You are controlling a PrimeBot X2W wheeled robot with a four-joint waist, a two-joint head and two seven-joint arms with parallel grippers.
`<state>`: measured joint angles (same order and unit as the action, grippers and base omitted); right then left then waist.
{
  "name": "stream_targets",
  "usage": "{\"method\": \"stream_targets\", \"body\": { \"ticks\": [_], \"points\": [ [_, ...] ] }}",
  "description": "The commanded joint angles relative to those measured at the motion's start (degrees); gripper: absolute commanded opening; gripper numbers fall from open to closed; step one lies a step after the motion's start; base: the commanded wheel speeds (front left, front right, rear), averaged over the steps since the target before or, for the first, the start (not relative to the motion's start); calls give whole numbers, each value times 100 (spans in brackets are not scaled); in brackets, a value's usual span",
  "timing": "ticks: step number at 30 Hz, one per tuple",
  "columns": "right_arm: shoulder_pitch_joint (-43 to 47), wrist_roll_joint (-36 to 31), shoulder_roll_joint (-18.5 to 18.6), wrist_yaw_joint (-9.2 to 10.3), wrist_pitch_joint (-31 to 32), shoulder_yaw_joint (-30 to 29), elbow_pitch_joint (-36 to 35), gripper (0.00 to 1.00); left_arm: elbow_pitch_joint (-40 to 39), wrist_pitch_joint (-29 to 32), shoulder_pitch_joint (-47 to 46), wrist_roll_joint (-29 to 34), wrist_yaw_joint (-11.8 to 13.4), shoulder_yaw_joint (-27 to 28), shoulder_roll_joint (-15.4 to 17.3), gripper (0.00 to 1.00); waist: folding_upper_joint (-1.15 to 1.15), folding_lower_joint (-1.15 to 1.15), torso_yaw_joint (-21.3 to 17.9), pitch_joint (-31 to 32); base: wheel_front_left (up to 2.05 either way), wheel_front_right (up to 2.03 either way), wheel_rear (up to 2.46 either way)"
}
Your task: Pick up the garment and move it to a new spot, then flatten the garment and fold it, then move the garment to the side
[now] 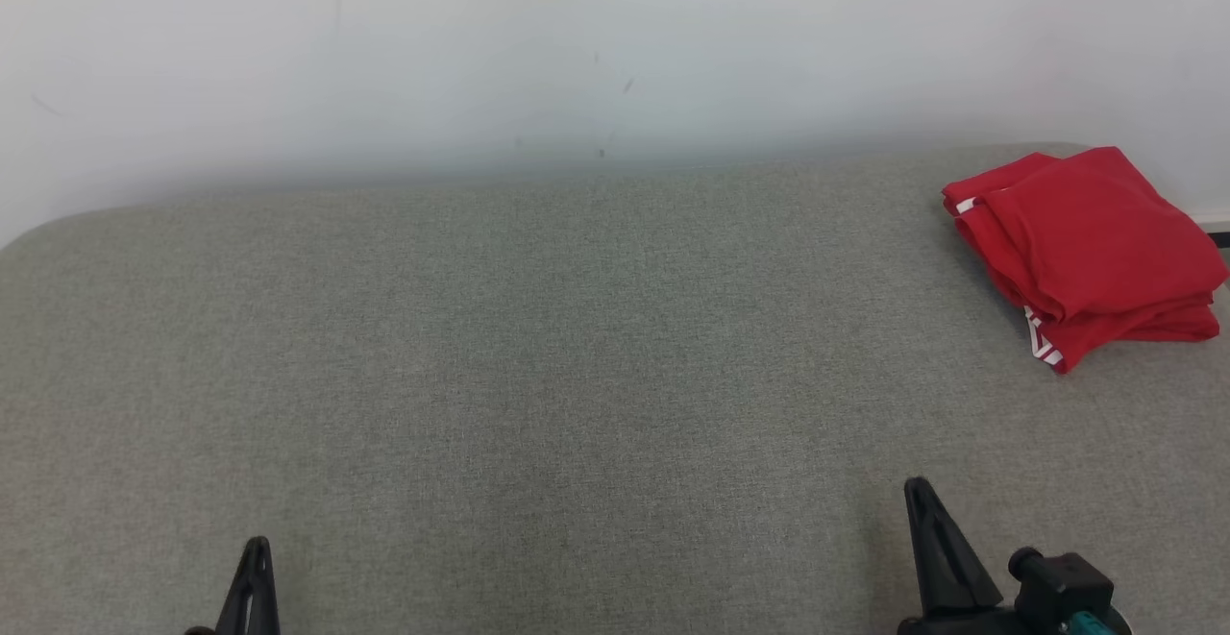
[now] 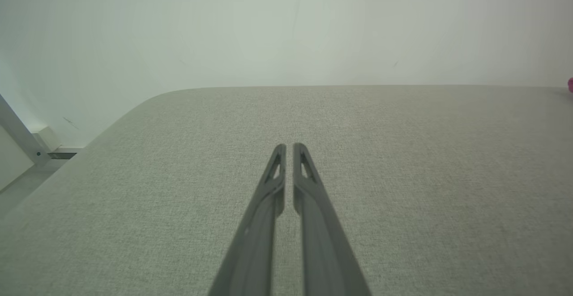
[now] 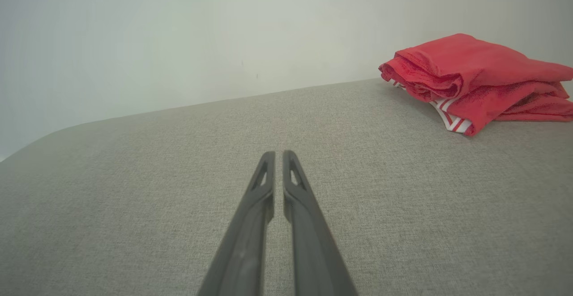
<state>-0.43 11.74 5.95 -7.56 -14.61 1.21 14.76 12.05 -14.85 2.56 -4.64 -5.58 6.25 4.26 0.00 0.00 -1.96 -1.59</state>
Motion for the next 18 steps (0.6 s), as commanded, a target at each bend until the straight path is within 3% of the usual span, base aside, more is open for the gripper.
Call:
{"method": "stream_targets", "body": {
  "ticks": [1,18],
  "points": [
    [-1,106,-5,0,29,-8,13,0,49,50,-37,-102,-3,25,-5,0,0,0,2,1,0,0,0],
    [-142,1880,-73,2,496,-183,-16,0,68,514,-229,-2041,-44,22,-33,0,0,0,28,20,0,0,0]
  ]
}}
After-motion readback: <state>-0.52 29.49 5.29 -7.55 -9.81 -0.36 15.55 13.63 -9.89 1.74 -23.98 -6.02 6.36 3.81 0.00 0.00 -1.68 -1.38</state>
